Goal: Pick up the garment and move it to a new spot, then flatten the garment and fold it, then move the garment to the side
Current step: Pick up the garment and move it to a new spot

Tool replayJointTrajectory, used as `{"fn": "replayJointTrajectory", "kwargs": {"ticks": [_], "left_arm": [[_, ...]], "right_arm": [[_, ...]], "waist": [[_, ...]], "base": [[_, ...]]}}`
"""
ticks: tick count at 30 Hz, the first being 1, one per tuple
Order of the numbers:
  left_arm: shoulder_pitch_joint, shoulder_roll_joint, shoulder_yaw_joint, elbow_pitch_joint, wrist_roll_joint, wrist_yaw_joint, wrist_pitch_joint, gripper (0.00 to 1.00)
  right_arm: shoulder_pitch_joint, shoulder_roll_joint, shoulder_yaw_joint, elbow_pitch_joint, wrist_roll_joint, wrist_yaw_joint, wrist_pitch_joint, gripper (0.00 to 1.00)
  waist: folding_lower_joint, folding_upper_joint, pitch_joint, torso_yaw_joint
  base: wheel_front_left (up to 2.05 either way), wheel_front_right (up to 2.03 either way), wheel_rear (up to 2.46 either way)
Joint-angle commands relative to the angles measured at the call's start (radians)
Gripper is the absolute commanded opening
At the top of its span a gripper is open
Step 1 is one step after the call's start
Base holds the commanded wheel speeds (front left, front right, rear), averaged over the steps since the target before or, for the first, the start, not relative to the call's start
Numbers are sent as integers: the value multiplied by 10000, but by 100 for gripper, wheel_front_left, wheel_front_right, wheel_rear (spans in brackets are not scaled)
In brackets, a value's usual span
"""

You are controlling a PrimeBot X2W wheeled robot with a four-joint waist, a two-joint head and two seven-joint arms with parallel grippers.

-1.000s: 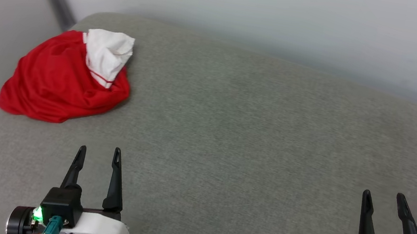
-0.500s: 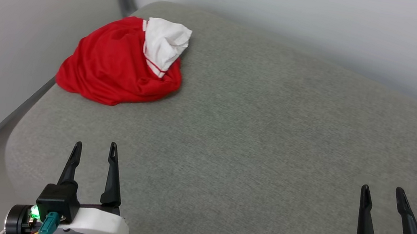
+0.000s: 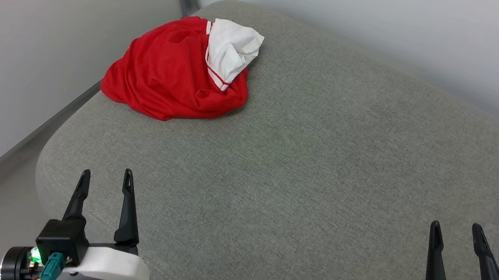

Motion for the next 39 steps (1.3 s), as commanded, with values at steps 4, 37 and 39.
{"fn": "replayJointTrajectory", "kwargs": {"ticks": [4, 37, 39], "left_arm": [[-114, -9, 147, -72, 127, -98, -28, 100], [-8869, 3282, 3328, 3764, 419, -2559, 544, 100], [-9266, 3440, 3288, 4379, 135, -2681, 1121, 100]], "right_arm": [[-131, 13, 76, 15, -94, -7, -21, 100], [-1927, 10, -106, -1660, -1688, -7, -23, 100], [-1974, 10, -105, -1812, -1757, -7, -21, 100]], "waist": [[-1, 0, 17, -70], [-1, 0, 3847, -2256], [-1, 0, 4068, -2309]], "base": [[0, 0, 0], [0, 0, 0], [0, 0, 0]]}}
